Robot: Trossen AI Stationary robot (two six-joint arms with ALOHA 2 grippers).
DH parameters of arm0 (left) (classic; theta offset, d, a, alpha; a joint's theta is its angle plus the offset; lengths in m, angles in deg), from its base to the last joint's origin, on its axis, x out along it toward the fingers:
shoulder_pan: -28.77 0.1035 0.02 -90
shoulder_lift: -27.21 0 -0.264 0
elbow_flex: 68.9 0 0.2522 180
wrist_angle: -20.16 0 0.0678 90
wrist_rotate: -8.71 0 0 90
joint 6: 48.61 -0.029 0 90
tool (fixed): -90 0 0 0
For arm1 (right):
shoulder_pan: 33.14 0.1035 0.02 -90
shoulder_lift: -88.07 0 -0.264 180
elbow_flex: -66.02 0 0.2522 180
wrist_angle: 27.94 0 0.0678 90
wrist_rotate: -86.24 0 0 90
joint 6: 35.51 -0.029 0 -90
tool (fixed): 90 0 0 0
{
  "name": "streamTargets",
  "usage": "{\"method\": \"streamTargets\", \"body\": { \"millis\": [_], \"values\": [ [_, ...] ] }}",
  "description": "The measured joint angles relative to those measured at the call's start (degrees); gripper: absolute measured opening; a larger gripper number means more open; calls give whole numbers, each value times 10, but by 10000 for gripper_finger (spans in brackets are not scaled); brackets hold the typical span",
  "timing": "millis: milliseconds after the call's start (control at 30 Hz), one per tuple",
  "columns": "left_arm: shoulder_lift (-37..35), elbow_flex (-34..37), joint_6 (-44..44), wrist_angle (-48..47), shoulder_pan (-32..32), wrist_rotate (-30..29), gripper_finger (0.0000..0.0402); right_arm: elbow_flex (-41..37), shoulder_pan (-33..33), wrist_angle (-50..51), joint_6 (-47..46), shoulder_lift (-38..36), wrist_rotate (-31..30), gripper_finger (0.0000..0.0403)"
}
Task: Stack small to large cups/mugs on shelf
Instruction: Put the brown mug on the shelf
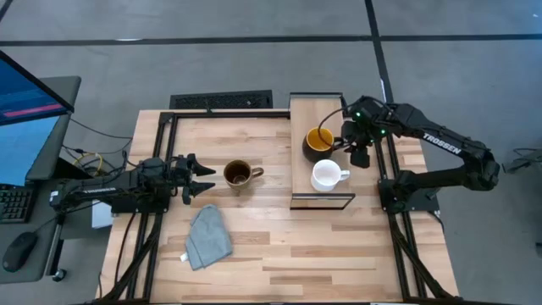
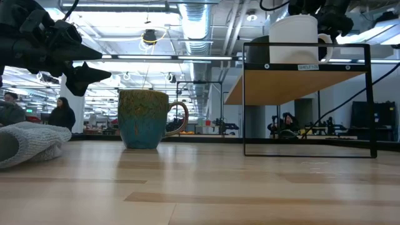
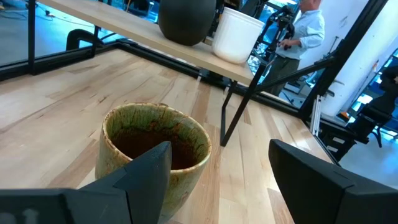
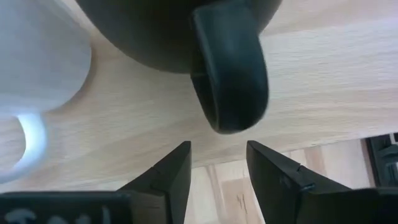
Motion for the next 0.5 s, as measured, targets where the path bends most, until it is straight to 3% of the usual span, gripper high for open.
{"method": "streamTargets", "body": {
  "millis": [200, 500],
  "values": [
    [0, 0, 0, 0, 0, 0, 261, 2, -10, 7, -4, 0, -55, 169],
    [0, 0, 0, -2, 0, 0, 261, 80, -31, 44, -5, -20, -62, 159]
  ]
}}
